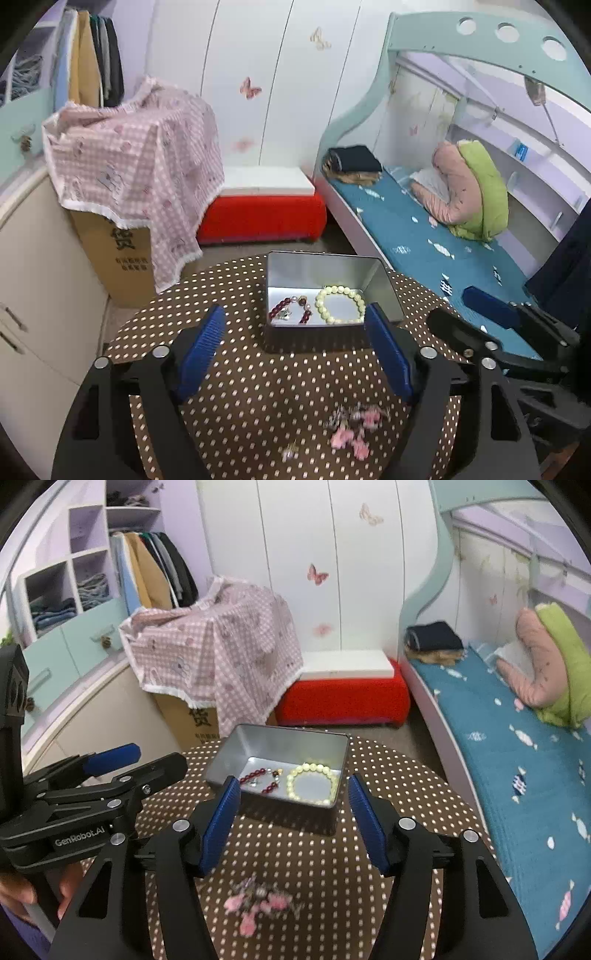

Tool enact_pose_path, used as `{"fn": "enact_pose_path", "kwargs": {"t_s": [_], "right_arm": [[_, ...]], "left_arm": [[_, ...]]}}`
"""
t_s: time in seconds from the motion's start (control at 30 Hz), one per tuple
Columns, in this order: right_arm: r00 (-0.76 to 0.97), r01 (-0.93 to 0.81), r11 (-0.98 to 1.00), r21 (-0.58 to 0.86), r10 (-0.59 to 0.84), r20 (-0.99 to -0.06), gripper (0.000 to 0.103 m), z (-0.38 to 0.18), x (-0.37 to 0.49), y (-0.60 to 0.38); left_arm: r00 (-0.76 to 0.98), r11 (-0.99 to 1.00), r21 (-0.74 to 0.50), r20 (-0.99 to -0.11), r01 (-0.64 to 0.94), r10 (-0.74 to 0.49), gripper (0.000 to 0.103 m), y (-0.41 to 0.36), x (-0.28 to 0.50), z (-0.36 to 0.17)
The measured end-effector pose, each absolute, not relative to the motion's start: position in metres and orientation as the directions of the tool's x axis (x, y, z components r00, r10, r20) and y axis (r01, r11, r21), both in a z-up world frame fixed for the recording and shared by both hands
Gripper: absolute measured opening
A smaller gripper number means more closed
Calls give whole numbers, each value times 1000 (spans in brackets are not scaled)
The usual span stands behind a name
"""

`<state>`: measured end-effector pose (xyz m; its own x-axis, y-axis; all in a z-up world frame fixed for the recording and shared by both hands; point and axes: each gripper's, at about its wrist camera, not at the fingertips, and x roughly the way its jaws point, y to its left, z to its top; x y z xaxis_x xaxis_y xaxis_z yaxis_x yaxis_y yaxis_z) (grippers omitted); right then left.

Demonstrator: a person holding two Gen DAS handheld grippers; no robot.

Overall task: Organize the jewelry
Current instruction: 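Move both tools back to the remaining charms and pearl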

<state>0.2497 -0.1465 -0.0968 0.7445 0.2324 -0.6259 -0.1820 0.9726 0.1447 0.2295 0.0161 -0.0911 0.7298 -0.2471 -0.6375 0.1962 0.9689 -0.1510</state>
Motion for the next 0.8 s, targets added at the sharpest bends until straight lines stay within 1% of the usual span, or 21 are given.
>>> {"fn": "enact_pose_path", "kwargs": {"t_s": [0.1,0.23,0.53,0.8], "right_arm": [[770,-174,978,119,210,-602,63,-93,220,-145],[777,-158,982,99,186,-602,64,-104,189,-145],[716,-124,987,101,160,-679,64,-159,164,-146],[674,-107,988,108,152,-723,64,-190,166,-147]], "left_arm": [[753,974,-133,-617,184,-227,78,22,203,-92],[756,980,-111,-624,168,-200,78,29,180,-104],[697,983,-102,-694,153,-180,78,34,154,-156],[659,984,-92,-733,151,-170,78,31,159,-187]]}}
